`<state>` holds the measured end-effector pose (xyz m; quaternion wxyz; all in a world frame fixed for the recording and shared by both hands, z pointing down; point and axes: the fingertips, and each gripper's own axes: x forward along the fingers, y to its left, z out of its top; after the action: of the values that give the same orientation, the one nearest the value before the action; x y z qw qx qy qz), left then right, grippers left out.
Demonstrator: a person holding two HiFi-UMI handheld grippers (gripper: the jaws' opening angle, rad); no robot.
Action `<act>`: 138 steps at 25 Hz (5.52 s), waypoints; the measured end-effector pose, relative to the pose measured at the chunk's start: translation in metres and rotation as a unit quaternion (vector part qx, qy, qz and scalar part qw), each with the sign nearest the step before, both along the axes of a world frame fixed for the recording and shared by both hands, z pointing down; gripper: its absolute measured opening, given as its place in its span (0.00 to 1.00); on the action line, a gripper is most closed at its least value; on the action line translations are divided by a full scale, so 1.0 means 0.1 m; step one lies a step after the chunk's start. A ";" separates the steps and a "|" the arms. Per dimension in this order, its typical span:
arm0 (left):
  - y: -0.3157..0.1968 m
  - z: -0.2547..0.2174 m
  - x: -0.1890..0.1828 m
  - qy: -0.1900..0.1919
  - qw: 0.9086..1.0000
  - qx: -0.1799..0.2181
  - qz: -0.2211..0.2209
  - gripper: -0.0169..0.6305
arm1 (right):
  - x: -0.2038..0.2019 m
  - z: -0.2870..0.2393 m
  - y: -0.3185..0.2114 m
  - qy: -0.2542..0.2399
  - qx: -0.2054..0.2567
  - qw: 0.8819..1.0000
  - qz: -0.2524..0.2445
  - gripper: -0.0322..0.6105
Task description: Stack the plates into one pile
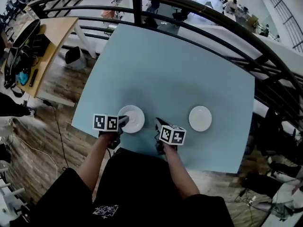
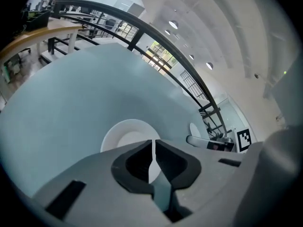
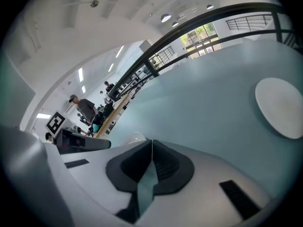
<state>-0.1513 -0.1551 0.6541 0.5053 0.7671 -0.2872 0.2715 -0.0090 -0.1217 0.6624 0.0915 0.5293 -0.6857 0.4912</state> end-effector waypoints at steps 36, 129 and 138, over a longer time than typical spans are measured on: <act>0.76 0.18 3.01 0.080 0.980 -0.048 0.176 0.04 | 2.76 0.08 1.47 -0.068 0.005 0.957 0.281 0.06; 0.32 0.23 0.99 0.075 0.991 -0.064 -0.087 0.08 | 0.80 0.13 0.51 -0.173 -0.071 0.978 0.088 0.10; 0.30 0.31 0.35 0.066 0.987 -0.068 -0.132 0.08 | 0.21 0.21 0.36 -0.158 -0.091 0.983 0.033 0.10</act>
<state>-0.1166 -0.1256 0.6850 0.6053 0.7029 -0.3326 0.1702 0.0117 -0.0858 0.6829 0.0135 0.4568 -0.6260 0.6319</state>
